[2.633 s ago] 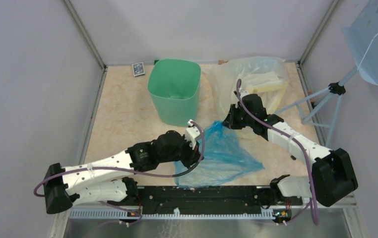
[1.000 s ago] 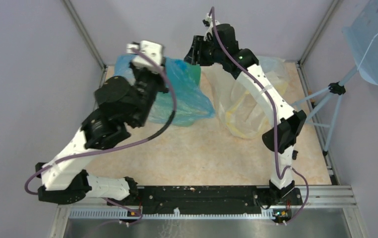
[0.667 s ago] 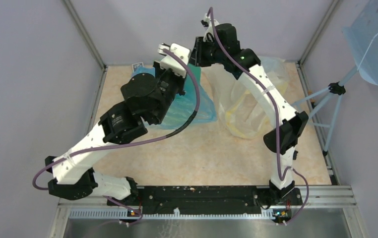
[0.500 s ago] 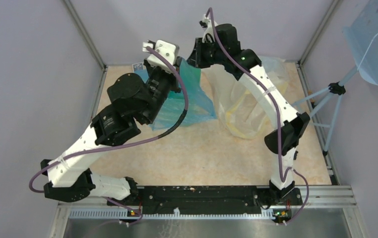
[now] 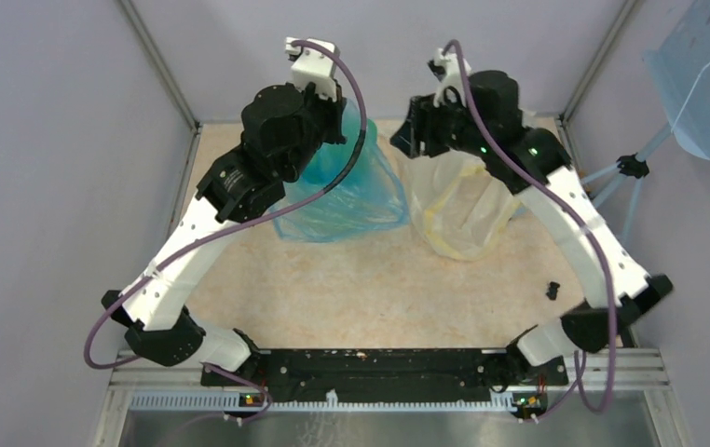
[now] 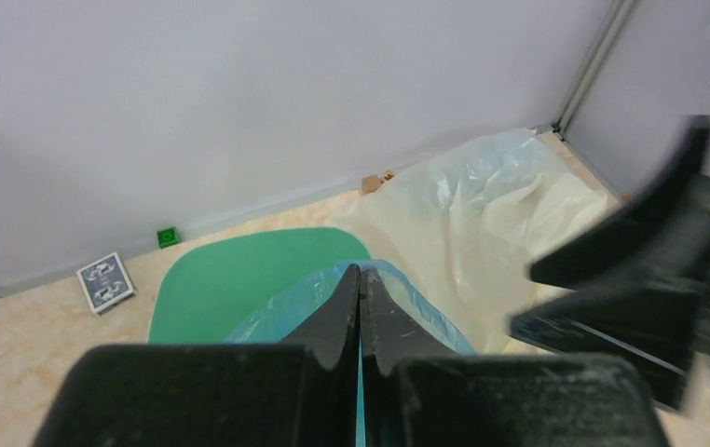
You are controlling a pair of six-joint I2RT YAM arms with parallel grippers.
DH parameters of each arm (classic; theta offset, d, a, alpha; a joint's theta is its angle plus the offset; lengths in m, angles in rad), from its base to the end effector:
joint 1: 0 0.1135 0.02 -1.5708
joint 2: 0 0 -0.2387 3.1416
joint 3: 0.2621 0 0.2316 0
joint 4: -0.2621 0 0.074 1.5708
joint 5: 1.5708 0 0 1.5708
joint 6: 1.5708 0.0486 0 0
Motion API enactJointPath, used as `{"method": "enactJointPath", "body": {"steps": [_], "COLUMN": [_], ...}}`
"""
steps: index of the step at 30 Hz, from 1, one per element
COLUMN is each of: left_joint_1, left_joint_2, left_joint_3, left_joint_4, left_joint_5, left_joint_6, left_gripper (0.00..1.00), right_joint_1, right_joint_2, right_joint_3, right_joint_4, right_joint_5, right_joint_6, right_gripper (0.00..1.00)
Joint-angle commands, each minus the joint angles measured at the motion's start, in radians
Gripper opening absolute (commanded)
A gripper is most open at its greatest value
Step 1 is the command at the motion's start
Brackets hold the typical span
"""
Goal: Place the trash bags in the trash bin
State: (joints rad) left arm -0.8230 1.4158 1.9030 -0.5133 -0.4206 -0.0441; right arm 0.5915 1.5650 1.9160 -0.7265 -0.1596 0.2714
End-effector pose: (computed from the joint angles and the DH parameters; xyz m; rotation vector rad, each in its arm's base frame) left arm 0.1989 -0.1852 0.5040 0.2943 1.5777 -0.3387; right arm 0.2626 0.1857 0.4407 -0.4280 1.9656 0.7177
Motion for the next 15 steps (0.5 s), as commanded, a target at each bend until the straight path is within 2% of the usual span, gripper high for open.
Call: {"method": "enactJointPath", "body": {"steps": [1, 4, 6, 15], "left_joint_1": [0.047, 0.072, 0.079, 0.191], "left_joint_2": [0.027, 0.049, 0.058, 0.119], "left_joint_3": [0.070, 0.078, 0.079, 0.124], "left_joint_4": [-0.006, 0.004, 0.023, 0.050], "left_joint_5": [0.123, 0.164, 0.170, 0.304], "left_joint_6": [-0.065, -0.069, -0.065, -0.103], "left_gripper": [0.00, 0.00, 0.00, 0.00], "right_joint_1": [-0.011, -0.011, -0.010, -0.011], "right_joint_2": [-0.273, -0.428, -0.479, -0.368], "right_joint_3": [-0.216, -0.412, -0.487, -0.486], "right_joint_4": [0.089, 0.197, 0.231, 0.273], "right_joint_5": [0.037, -0.018, -0.058, -0.195], "right_joint_6": [-0.094, -0.129, -0.148, -0.167], "right_gripper": [0.58, 0.68, 0.72, 0.74]}}
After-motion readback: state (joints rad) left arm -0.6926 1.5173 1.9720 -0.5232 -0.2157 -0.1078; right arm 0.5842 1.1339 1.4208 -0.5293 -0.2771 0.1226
